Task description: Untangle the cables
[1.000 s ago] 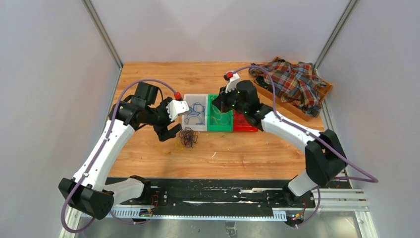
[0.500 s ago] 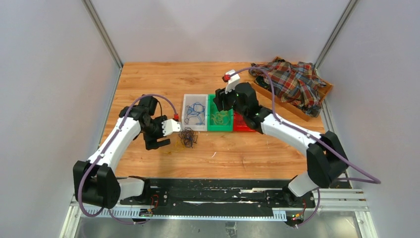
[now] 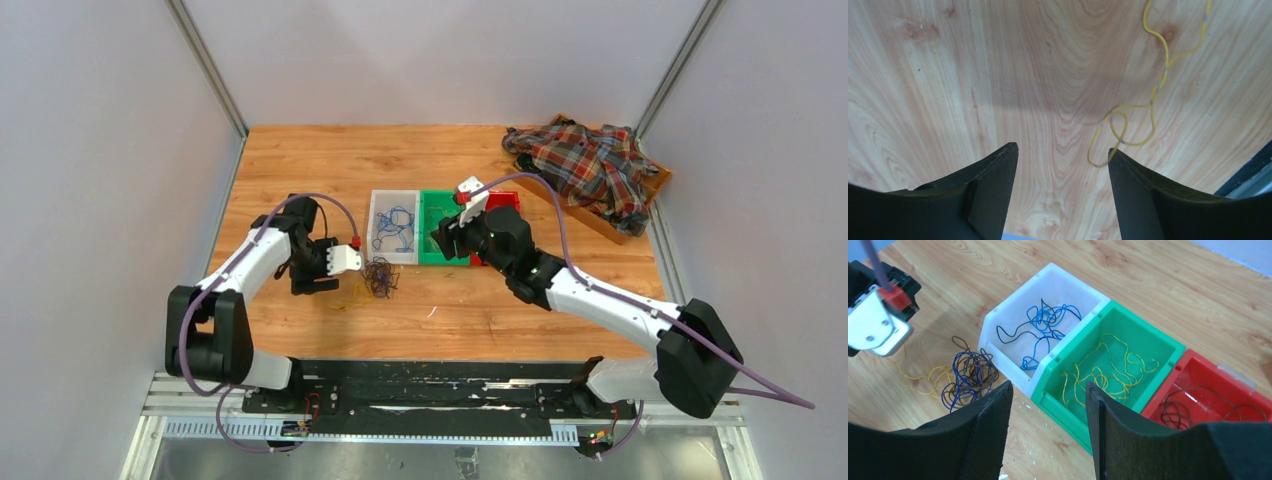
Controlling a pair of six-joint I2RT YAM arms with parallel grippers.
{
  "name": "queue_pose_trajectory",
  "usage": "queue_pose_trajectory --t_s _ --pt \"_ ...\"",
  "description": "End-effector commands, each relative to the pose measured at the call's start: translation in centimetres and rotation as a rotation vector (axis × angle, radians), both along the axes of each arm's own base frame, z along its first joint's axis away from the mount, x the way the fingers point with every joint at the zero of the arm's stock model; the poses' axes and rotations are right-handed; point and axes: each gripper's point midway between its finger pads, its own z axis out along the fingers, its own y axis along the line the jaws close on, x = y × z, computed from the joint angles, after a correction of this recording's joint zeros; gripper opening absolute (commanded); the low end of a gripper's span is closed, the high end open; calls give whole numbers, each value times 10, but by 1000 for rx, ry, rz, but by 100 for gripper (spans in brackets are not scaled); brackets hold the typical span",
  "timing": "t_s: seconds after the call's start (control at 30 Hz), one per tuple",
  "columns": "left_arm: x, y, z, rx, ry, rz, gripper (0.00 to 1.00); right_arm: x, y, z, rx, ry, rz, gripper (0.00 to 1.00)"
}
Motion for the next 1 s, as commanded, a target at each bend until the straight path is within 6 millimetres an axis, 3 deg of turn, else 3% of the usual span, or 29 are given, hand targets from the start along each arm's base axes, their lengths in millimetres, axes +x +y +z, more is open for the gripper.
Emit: queue_pose_trajectory --t_s 0.0,0.17,0.33,0.47,0.6,0.73,0.83,0.97 --pt "22 -8 -8 -56 -15 23 69 -17 0 8 45 -19 9 55" --pt "22 -13 -23 -80 27 47 53 -27 -6 8 68 -3 6 51" --pt "8 -10 -16 -65 55 40 18 -31 -12 9 73 -6 -2 42" --pt "6 -14 26 -99 -7 40 1 -34 -9 17 105 -6 15 36" --pt "-3 -34 83 -226 -69 40 1 -39 1 22 130 -1 42 34" --pt "-13 -60 145 -387 -132 24 1 -46 20 24 118 -11 87 45" --pt "-27 -75 178 -479 -155 15 0 -56 39 36 132 -45 151 53" --pt "-43 -88 209 -547 -203 2 0 -78 69 67 199 -106 286 60"
